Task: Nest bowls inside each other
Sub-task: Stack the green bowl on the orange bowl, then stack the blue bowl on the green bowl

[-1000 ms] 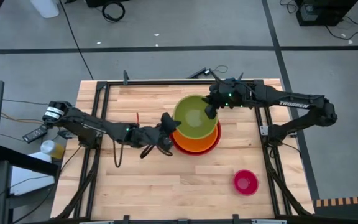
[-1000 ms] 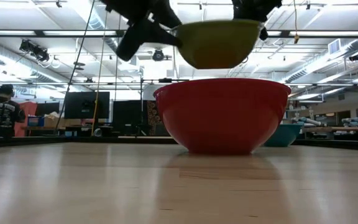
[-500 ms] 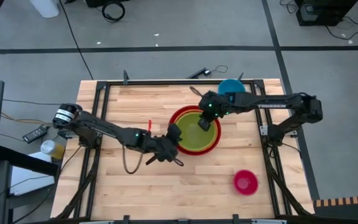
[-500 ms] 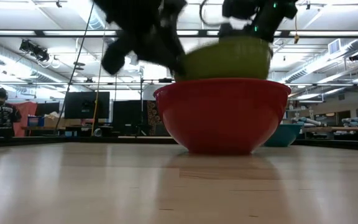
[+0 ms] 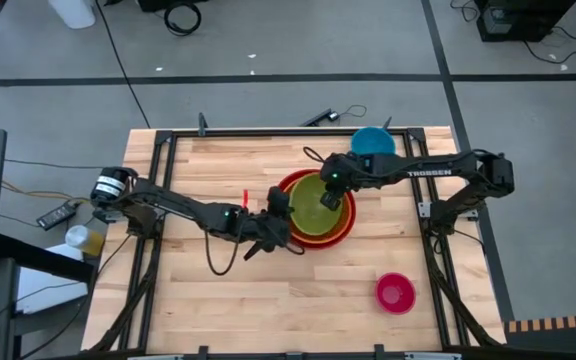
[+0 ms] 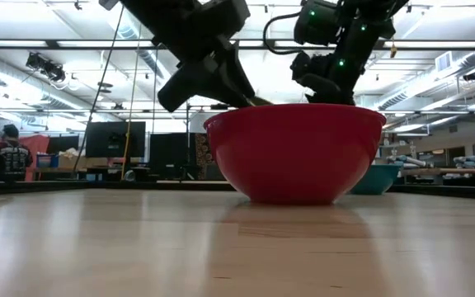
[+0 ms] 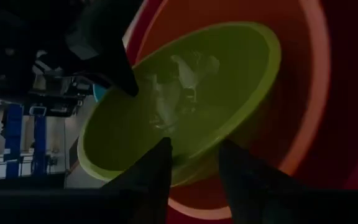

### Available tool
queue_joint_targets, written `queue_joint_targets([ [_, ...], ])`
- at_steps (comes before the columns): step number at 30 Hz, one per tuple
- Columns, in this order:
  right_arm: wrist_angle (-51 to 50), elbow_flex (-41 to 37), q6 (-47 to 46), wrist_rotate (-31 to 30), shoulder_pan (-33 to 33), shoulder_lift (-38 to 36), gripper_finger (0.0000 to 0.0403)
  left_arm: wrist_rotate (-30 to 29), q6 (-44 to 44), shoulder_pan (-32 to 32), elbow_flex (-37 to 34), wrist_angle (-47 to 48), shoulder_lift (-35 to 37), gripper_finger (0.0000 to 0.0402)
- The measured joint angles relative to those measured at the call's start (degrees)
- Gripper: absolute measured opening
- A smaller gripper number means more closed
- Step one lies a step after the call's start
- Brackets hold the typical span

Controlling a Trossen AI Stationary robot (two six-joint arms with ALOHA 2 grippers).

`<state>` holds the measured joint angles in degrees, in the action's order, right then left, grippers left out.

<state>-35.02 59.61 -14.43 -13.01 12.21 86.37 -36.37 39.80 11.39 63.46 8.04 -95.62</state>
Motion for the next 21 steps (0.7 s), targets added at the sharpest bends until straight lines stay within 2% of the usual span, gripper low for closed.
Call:
queue_joint_targets([
  [4, -0.09, 0.00, 0.98, 0.60, -0.02, -1.15, 0.0154, 0.12, -2.22, 0.41, 0.00, 0.02, 0.64, 0.0154],
  [9, -1.91, 0.02, 1.77, 5.55, -0.02, -1.73, 0.0161, 2.87, -7.52, 0.80, 0.00, 2.72, 0.94, 0.0162],
  [15, -3.15, 0.04, 2.57, 3.02, -0.02, -2.64, 0.0162, 3.66, -10.90, 0.82, -0.02, 3.92, 0.94, 0.0162],
  [21, -6.08, 0.39, 5.29, 3.62, 2.06, -8.26, 0.0162, 5.31, -21.50, -0.12, -0.09, 4.65, 5.95, 0.0162],
])
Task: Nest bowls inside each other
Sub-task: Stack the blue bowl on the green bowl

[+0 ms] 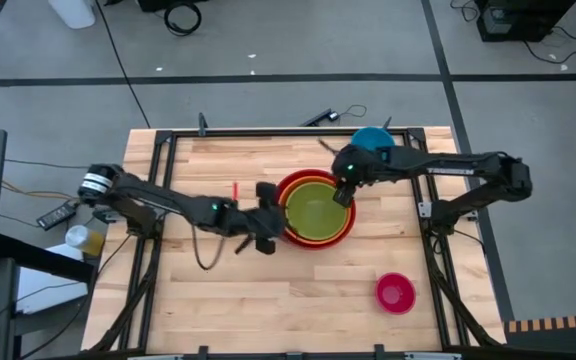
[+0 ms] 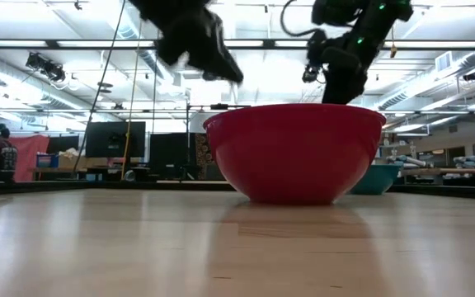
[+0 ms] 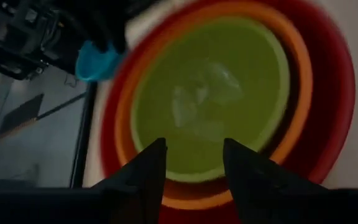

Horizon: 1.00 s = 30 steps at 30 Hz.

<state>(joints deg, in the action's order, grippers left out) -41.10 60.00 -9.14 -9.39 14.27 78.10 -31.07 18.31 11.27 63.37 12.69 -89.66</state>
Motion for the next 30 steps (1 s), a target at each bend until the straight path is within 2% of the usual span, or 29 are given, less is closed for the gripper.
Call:
queue_joint_targets([
  [8, -11.31, -0.29, 1.86, 0.13, 8.12, -8.43, 0.0161, 1.52, -7.19, -2.38, 0.02, 2.99, 13.56, 0.0162],
  [14, -10.63, -5.01, 2.71, 0.13, 15.91, -9.53, 0.0161, 3.81, -10.75, -2.97, -0.39, 2.62, 15.56, 0.0162],
  [21, 0.85, -10.73, 9.43, 2.14, 24.48, -5.36, 0.0161, 9.18, -12.70, -5.49, -12.71, -8.66, 15.45, 0.0155],
  [30, 3.57, -10.92, 12.99, 1.55, 29.75, 4.14, 0.0162, 8.16, -17.51, -8.81, -20.69, -15.19, 15.47, 0.0153],
])
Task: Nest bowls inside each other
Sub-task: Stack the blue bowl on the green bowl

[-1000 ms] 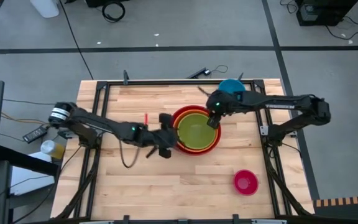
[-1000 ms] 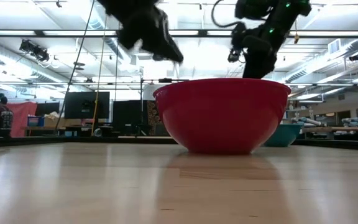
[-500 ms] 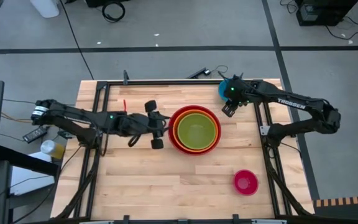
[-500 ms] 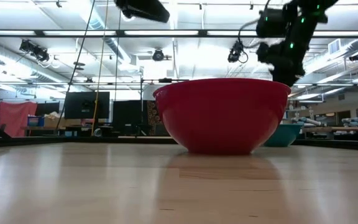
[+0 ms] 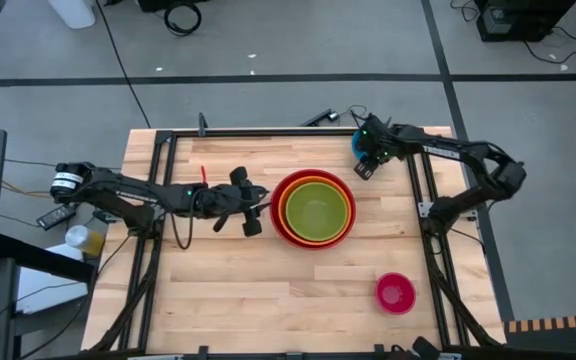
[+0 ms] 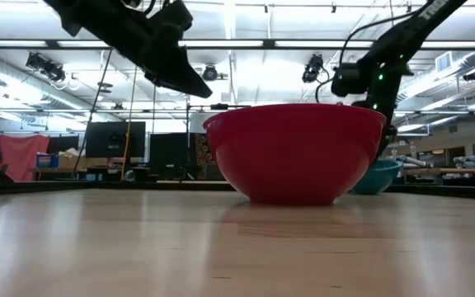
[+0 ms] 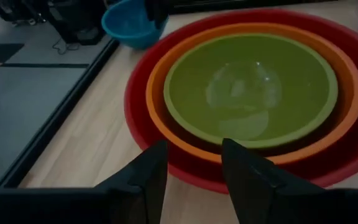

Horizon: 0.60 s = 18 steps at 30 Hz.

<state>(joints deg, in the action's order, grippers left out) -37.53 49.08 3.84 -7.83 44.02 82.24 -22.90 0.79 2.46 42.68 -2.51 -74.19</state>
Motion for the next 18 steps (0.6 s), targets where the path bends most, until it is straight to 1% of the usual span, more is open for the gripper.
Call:
queue_joint_targets([
  [5, 0.90, 0.00, 1.81, 0.25, 0.43, 3.31, 0.0162, -0.27, -0.34, 0.00, -0.25, -0.44, -0.09, 0.0153],
  [8, 0.73, 0.00, 1.79, 0.08, 0.40, 3.55, 0.0162, -0.32, -0.67, 0.00, -0.25, -0.30, -0.09, 0.0153],
  [14, -0.40, 0.65, 1.73, -0.06, 0.32, 0.17, 0.0162, -0.41, 0.10, -0.04, -0.22, -0.76, -0.09, 0.0153],
  [18, -0.50, 1.33, 0.77, 0.60, 0.29, -3.07, 0.0162, -0.43, 3.09, -0.04, -0.22, -1.85, 0.00, 0.0153],
])
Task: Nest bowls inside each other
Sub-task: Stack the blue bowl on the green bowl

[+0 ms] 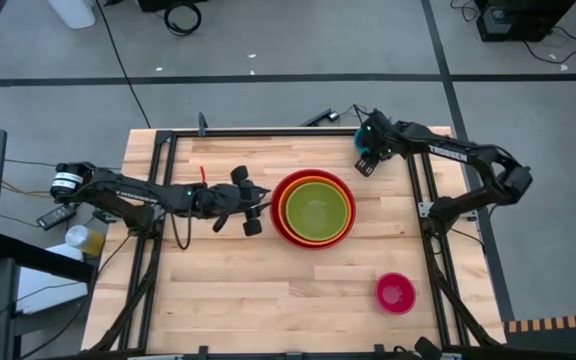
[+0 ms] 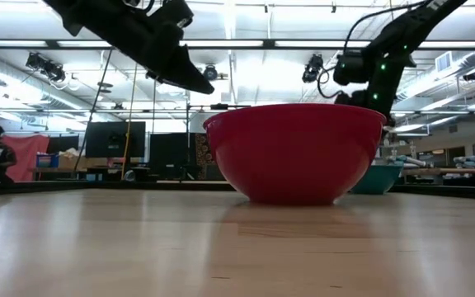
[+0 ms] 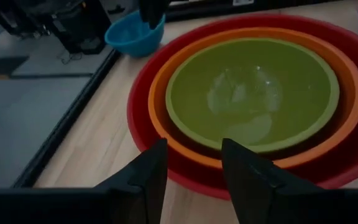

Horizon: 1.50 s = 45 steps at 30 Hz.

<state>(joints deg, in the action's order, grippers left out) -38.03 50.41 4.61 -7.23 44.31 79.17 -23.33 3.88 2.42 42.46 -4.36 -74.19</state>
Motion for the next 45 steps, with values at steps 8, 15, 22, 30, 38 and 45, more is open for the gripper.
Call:
queue_joint_targets([
  [8, 2.84, 0.02, -1.46, 2.11, 0.02, 1.53, 0.0162, 0.02, 0.25, 0.00, 0.04, -3.65, 0.00, 0.0153],
  [15, 6.27, 0.02, -1.57, 1.01, 0.43, 7.01, 0.0159, 0.00, 0.30, -0.10, 0.04, -2.60, -0.07, 0.0153],
  [22, 3.99, -0.02, -1.47, -0.79, 1.09, 11.31, 0.0086, -1.44, 1.80, -2.65, 0.04, -3.91, 0.07, 0.0153],
  [30, -8.64, -0.19, -5.20, -5.26, -4.55, 6.00, 0.0029, -1.46, 4.47, -4.63, 1.56, -4.85, 0.13, 0.0153],
  [38, -13.19, 1.11, -17.13, -4.64, -22.64, -8.11, 0.0015, -1.44, 7.62, -4.61, 5.27, -4.98, 0.15, 0.0153],
  [45, -5.79, 5.50, -19.06, -8.00, -40.96, -9.83, 0.0017, -1.44, 11.59, -5.34, 5.35, -4.87, 0.15, 0.0153],
])
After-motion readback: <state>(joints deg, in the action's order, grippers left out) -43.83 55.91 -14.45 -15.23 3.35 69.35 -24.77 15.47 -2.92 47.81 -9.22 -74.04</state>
